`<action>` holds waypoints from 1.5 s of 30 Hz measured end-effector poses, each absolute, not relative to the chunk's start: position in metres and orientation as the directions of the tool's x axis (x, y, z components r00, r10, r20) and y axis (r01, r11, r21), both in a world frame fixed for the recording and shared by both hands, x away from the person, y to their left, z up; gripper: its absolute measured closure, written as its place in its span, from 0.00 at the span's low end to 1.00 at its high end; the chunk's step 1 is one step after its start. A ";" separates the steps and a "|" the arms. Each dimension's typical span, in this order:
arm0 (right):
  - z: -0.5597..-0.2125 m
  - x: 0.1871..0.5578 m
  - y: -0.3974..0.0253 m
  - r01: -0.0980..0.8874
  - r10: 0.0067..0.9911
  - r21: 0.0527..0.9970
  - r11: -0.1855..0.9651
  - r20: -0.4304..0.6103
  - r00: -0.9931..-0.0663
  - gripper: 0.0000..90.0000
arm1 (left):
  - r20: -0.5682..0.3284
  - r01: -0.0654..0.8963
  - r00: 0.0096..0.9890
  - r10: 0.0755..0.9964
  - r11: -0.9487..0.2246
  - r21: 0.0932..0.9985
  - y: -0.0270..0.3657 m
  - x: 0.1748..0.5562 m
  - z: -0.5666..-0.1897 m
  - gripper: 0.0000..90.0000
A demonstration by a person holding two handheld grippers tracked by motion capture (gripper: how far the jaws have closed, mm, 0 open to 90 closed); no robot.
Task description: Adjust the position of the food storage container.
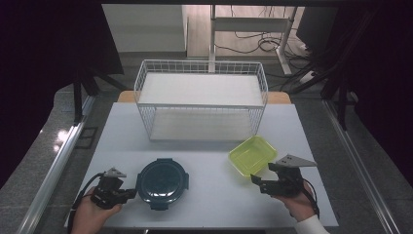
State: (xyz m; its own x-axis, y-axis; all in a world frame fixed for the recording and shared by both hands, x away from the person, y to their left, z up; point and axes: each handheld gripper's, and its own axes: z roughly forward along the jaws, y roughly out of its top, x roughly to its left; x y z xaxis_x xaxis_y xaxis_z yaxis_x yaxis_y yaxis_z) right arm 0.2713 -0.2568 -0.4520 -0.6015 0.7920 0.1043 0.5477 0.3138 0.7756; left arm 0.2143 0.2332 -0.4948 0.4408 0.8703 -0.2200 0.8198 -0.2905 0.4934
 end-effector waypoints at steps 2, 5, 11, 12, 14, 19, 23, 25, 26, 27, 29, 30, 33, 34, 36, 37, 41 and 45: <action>-0.452 0.272 -0.257 0.547 0.793 0.776 0.314 0.103 -0.601 0.22 | -0.220 0.816 0.453 0.864 -0.303 0.492 0.227 0.217 -0.494 1.00; -0.452 0.272 -0.258 0.549 0.793 0.776 0.311 0.107 -0.600 0.22 | -0.217 0.810 0.471 0.855 -0.322 0.490 0.218 0.221 -0.493 1.00; -0.451 0.271 -0.259 0.545 0.792 0.780 0.308 0.106 -0.601 0.22 | -0.206 0.801 0.495 0.844 -0.351 0.486 0.202 0.230 -0.492 1.00; -0.450 0.271 -0.259 0.544 0.792 0.780 0.308 0.106 -0.601 0.22 | -0.207 0.798 0.500 0.841 -0.355 0.487 0.198 0.232 -0.492 1.00; -0.450 0.271 -0.259 0.544 0.792 0.781 0.308 0.106 -0.601 0.21 | -0.204 0.797 0.505 0.839 -0.361 0.485 0.197 0.233 -0.492 1.00; -0.451 0.271 -0.258 0.547 0.793 0.778 0.309 0.107 -0.600 0.22 | -0.201 0.791 0.516 0.833 -0.373 0.485 0.190 0.238 -0.491 1.00; -0.451 0.272 -0.257 0.545 0.792 0.778 0.313 0.102 -0.602 0.22 | -0.192 0.780 0.533 0.824 -0.390 0.489 0.185 0.243 -0.489 1.00; -0.451 0.272 -0.257 0.542 0.791 0.779 0.314 0.101 -0.603 0.22 | -0.192 0.777 0.540 0.819 -0.397 0.489 0.182 0.244 -0.489 1.00; -0.451 0.271 -0.257 0.543 0.791 0.778 0.315 0.102 -0.603 0.22 | -0.190 0.774 0.547 0.816 -0.405 0.487 0.179 0.244 -0.490 1.00; -0.451 0.271 -0.257 0.543 0.791 0.778 0.315 0.102 -0.603 0.22 | -0.190 0.774 0.547 0.816 -0.405 0.487 0.179 0.244 -0.490 1.00; -0.451 0.271 -0.257 0.544 0.792 0.778 0.316 0.100 -0.603 0.22 | -0.193 0.770 0.553 0.810 -0.410 0.488 0.176 0.245 -0.490 1.00; -0.451 0.271 -0.257 0.544 0.792 0.778 0.315 0.101 -0.602 0.22 | -0.198 0.769 0.556 0.808 -0.408 0.492 0.172 0.246 -0.490 1.00; -0.451 0.271 -0.257 0.543 0.792 0.779 0.315 0.100 -0.603 0.22 | -0.197 0.766 0.560 0.804 -0.412 0.494 0.169 0.248 -0.490 1.00; -0.451 0.271 -0.257 0.542 0.792 0.779 0.315 0.100 -0.603 0.22 | -0.198 0.764 0.563 0.803 -0.414 0.496 0.167 0.249 -0.490 1.00; -0.451 0.271 -0.257 0.542 0.792 0.779 0.314 0.100 -0.602 0.22 | -0.200 0.758 0.572 0.795 -0.420 0.498 0.164 0.251 -0.489 1.00; -0.451 0.271 -0.257 0.542 0.792 0.779 0.314 0.100 -0.602 0.22 | -0.200 0.758 0.572 0.795 -0.420 0.498 0.164 0.251 -0.489 1.00; -0.449 0.271 -0.256 0.539 0.792 0.786 0.302 0.108 -0.601 0.22 | -0.232 0.757 0.583 0.778 -0.418 0.501 0.166 0.250 -0.491 1.00; -0.447 0.270 -0.254 0.534 0.788 0.795 0.287 0.122 -0.604 0.22 | -0.235 0.751 0.581 0.779 -0.401 0.525 0.174 0.245 -0.486 1.00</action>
State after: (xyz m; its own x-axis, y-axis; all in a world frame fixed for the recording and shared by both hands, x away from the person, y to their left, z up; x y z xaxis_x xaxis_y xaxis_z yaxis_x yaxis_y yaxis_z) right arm 0.2699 -0.2540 -0.4470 -0.6041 0.7875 0.1218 0.5341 0.2867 0.7953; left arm 0.2445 0.1741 -0.4857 0.5806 0.7795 -0.2351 0.7507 -0.4009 0.5251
